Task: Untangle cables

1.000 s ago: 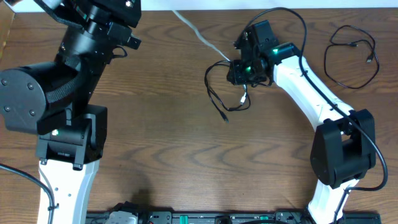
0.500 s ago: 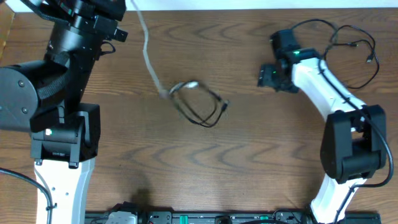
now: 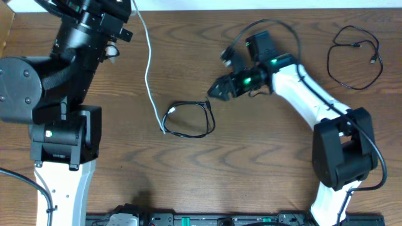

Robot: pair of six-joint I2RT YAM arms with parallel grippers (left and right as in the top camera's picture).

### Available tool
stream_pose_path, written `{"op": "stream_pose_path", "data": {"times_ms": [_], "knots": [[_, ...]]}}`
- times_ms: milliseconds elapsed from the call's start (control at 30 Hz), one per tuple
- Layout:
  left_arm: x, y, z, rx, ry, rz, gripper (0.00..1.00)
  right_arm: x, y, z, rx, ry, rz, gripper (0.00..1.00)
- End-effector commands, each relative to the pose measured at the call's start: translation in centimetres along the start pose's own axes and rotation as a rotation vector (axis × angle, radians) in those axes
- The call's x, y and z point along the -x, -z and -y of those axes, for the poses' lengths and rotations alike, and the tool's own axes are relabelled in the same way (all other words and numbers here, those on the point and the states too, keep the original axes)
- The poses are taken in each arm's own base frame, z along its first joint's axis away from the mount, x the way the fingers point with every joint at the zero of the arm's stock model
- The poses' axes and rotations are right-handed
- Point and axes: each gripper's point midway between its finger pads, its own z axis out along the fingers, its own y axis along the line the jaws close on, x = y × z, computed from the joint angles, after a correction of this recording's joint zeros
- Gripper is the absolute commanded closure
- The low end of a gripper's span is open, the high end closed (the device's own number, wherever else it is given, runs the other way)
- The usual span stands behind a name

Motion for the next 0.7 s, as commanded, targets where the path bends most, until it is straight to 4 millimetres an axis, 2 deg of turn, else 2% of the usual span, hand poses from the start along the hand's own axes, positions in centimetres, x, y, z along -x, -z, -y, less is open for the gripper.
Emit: {"op": "stream_pose_path", "data": {"times_ms": [0,133,267,467,667], "knots": [[1.1,0.2,0.6,-0.003,-0.024,0.021,0.93,-0.9,-1.5,-4.2,0.144,0.199,-0.030,0.17],[1.0,0.1,0.5,-0.002,-0.023,0.020,0.93,-0.8,-3.5,-7.5,0.187,0.285,-0.031,0.20],[1.1,0.1,0.6,-0.005,-0.025,0.024,0.93,-0.6,-4.9,-9.8,0.206,0.324,-0.023,0.26],[1.1,0.1,0.6,-0.006,-0.025,0.024,0.93,1.1,-7.7,-10.5,0.097,0.284,0.040,0.39],[1.0,0.1,0.5,-0.004,-0.023,0.021,0.93,1.0,-11.9,-11.0,0.123,0.247,0.059,0.38]]}}
